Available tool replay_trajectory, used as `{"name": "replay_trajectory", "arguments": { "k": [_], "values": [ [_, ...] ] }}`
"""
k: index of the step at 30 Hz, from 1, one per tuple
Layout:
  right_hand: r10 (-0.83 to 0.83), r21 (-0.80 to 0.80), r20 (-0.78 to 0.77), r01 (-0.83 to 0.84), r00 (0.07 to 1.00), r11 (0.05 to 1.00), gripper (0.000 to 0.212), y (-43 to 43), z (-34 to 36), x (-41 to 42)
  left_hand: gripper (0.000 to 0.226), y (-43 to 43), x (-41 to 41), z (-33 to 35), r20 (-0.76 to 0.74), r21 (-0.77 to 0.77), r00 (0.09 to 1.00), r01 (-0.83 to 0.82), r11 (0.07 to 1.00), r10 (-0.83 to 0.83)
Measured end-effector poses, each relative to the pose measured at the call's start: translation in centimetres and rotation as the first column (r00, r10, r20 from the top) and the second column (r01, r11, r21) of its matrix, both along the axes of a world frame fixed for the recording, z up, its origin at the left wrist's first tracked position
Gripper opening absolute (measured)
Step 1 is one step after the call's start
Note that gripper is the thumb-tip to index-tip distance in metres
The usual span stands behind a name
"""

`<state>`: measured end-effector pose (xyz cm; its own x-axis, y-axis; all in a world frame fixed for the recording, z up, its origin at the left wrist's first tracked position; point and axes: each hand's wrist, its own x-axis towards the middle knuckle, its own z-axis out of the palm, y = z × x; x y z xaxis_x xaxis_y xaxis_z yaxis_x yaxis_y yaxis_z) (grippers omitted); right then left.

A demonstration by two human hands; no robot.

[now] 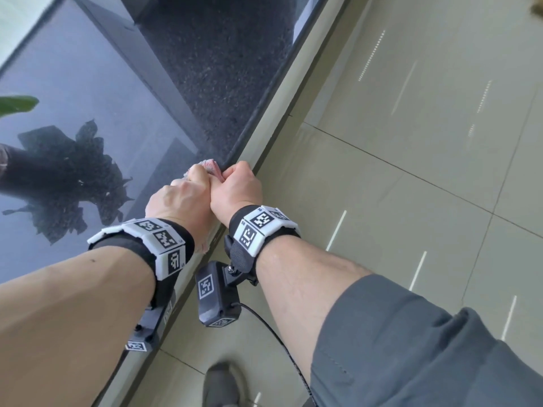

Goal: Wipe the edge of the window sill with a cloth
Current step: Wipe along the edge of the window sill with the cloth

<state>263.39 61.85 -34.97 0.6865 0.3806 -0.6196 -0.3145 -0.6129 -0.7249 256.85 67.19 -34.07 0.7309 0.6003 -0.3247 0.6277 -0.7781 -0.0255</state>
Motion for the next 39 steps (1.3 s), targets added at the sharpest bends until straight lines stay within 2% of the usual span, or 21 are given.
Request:
{"name": "replay_trajectory", "arguments": {
  "k": [7, 11, 16, 24, 29, 34, 37, 39],
  "values": [
    [-0.007, -0.037, 0.023, 0.008, 1.000, 0.999, 0.026, 0.4, -0.6, 5.9, 0.023, 0.7, 6.0, -0.7, -0.026, -0.038, 0.999, 0.025, 0.999, -0.026],
    [0.005, -0.081, 0.045, -0.001, 0.999, 0.997, 0.028, 1.8, -0.4, 10.3, 0.049, 2.1, 10.2, -0.5, -0.079, -0.069, 0.997, 0.002, 0.998, -0.007],
    [0.000, -0.113, 0.074, 0.008, 0.997, 0.994, 0.026, 4.0, 0.1, 16.7, 0.032, 4.3, 16.5, 0.0, -0.009, -0.061, 0.998, 0.056, 0.997, -0.057],
    [-0.038, -0.120, 0.117, 0.052, 0.992, 0.991, 0.025, 6.1, 0.6, 24.4, 0.031, 6.3, 24.4, 0.7, 0.032, -0.034, 0.991, 0.134, 0.990, -0.133],
    [-0.049, -0.121, 0.112, 0.063, 0.992, 0.991, 0.027, 7.1, 0.5, 28.7, 0.020, 7.2, 28.6, 0.6, 0.089, -0.017, 0.989, 0.121, 0.993, -0.119],
    [-0.020, -0.146, 0.083, 0.032, 0.996, 0.989, 0.026, 7.1, -0.1, 32.9, 0.019, 7.1, 32.7, -0.5, 0.077, -0.017, 0.994, 0.084, 0.996, -0.083],
    [0.021, -0.132, 0.076, -0.011, 0.997, 0.991, 0.026, 7.5, 0.0, 35.8, 0.028, 7.5, 35.4, -0.5, 0.054, -0.016, 0.998, 0.037, 0.999, -0.037],
    [0.033, -0.126, 0.050, -0.027, 0.998, 0.992, 0.027, 7.7, -0.1, 37.5, 0.046, 7.6, 37.1, -0.5, -0.037, -0.035, 0.999, 0.026, 0.999, -0.028]
  ]
}}
